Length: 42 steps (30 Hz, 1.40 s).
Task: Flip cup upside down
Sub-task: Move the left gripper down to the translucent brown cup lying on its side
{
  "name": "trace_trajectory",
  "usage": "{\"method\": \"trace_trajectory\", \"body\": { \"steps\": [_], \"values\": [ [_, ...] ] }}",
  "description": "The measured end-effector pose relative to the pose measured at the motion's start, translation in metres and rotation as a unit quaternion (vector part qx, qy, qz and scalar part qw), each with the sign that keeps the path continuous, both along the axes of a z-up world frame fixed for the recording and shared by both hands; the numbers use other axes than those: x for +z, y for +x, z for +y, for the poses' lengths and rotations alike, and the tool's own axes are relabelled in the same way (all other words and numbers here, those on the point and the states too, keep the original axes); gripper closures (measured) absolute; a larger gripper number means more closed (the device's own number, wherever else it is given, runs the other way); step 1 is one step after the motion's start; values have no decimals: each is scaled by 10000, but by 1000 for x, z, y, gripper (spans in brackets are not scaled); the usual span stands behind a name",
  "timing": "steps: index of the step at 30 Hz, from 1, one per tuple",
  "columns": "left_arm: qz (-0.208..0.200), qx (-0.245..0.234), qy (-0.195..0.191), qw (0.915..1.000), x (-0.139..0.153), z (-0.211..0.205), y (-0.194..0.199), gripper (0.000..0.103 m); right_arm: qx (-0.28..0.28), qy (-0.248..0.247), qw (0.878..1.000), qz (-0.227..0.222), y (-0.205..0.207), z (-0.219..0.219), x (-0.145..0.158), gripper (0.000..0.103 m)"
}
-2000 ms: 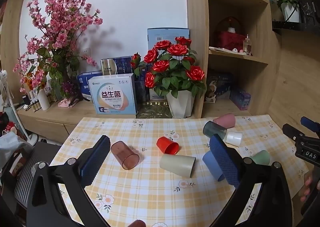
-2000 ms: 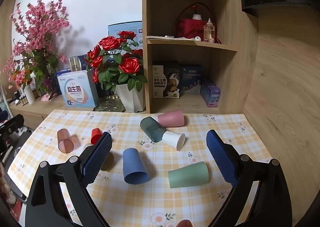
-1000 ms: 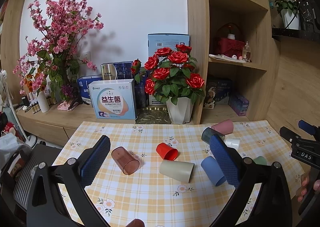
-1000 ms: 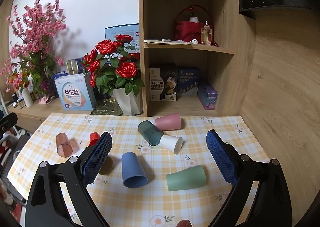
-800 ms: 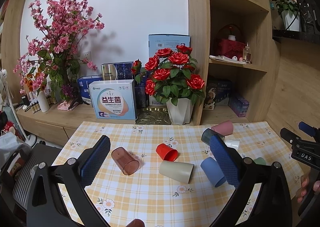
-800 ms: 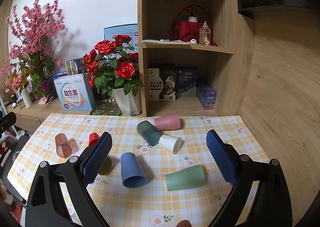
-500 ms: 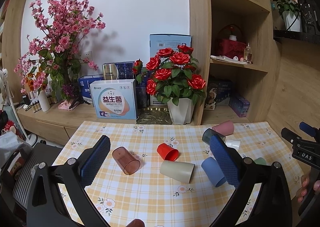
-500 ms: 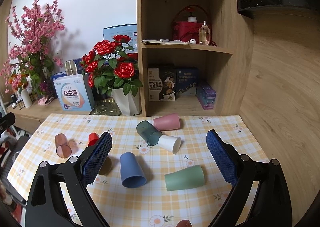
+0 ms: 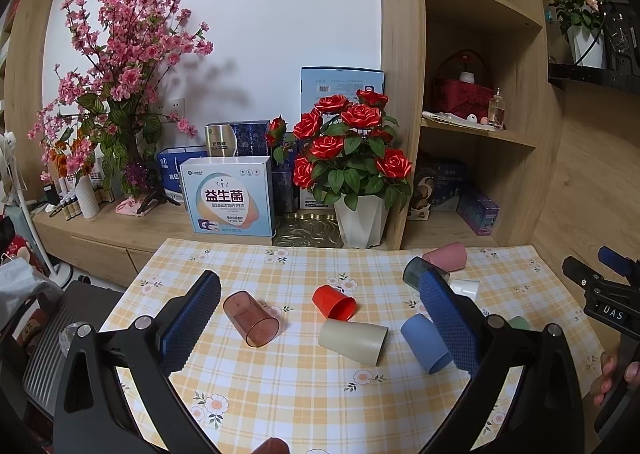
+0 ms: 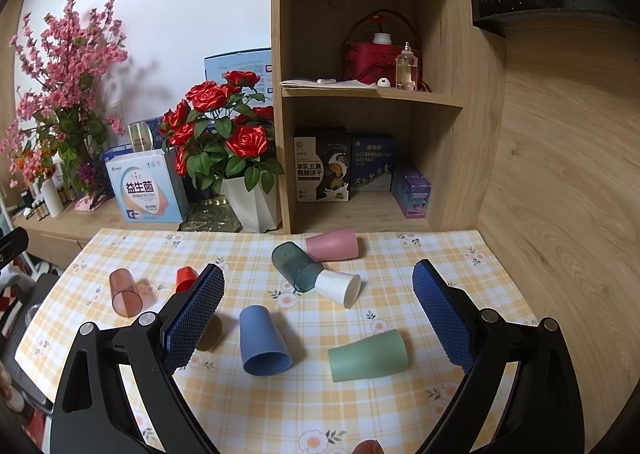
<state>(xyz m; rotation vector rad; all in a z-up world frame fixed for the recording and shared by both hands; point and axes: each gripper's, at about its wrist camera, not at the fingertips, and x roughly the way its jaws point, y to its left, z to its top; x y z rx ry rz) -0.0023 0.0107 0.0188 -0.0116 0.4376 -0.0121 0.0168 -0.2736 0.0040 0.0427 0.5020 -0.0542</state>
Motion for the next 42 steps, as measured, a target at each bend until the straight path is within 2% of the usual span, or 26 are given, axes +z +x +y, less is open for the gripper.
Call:
{"method": "trace_trajectory", "body": {
  "steps": [23, 29, 31, 33, 35, 39, 42],
  "values": [
    [230, 16, -312, 9992, -3, 14, 9, 6, 6, 219, 9996, 163, 9, -4, -5, 11],
    [677, 143, -419, 9967, -26, 30, 26, 6, -30, 536, 9978, 391, 21, -14, -20, 11],
    [815, 233, -398, 9956, -36, 39, 32, 12, -83, 480, 9979, 433, 24, -16, -27, 11],
    [1045, 275, -368, 9935, -50, 49, 40, 31, -113, 411, 9980, 467, 28, -18, -33, 11],
    [1375, 346, -519, 9885, -68, 64, 49, 37, -155, 402, 9978, 504, 32, -22, -38, 11],
    [1752, 494, -1007, 9781, -92, 94, 62, 44, -195, 540, 9966, 587, 41, -30, -49, 11],
    [2005, 583, -1688, 9633, -110, 119, 75, 44, -135, 678, 9947, 759, 48, -33, -60, 11]
  ]
}}
